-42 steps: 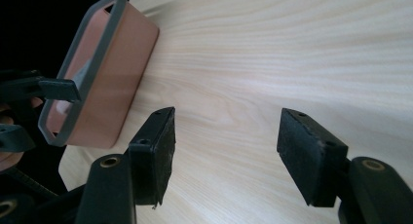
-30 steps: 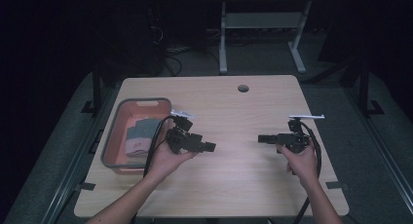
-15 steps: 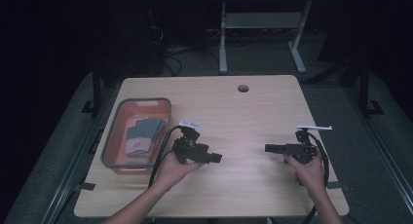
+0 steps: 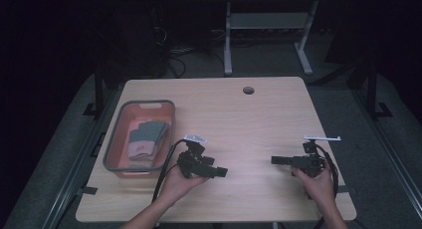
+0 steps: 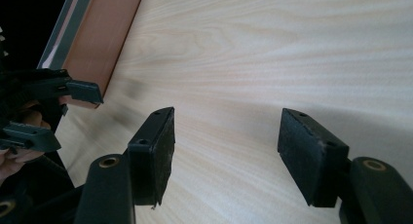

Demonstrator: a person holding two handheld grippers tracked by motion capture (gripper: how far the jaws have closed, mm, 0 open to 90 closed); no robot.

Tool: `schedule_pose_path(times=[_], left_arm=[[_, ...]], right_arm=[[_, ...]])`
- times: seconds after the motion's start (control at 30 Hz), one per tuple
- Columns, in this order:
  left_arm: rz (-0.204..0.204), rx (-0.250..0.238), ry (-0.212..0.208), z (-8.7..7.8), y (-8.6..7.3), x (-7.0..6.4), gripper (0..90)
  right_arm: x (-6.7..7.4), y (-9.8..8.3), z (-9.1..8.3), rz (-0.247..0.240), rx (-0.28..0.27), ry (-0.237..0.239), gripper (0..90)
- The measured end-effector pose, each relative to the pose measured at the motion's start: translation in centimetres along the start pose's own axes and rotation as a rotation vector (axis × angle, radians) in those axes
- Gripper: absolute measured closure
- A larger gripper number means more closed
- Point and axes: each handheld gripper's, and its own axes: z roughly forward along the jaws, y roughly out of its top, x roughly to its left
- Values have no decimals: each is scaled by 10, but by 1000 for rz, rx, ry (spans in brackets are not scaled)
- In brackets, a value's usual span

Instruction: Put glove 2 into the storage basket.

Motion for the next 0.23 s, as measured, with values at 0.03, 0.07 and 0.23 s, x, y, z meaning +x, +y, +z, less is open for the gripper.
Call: schedule_pose_path(times=[0.03,0.07,0.23], left_arm=[[0,-2,-6,0,-1,-1,226],[4,-3,-8,0,-3,-1,226],[8,-28,-15,1,-12,-5,226]], right_arm=[[0,-2,0,5,1,-1,372],[1,-3,0,3,2,4,373],[2,-13,0,-17,4,6,365]])
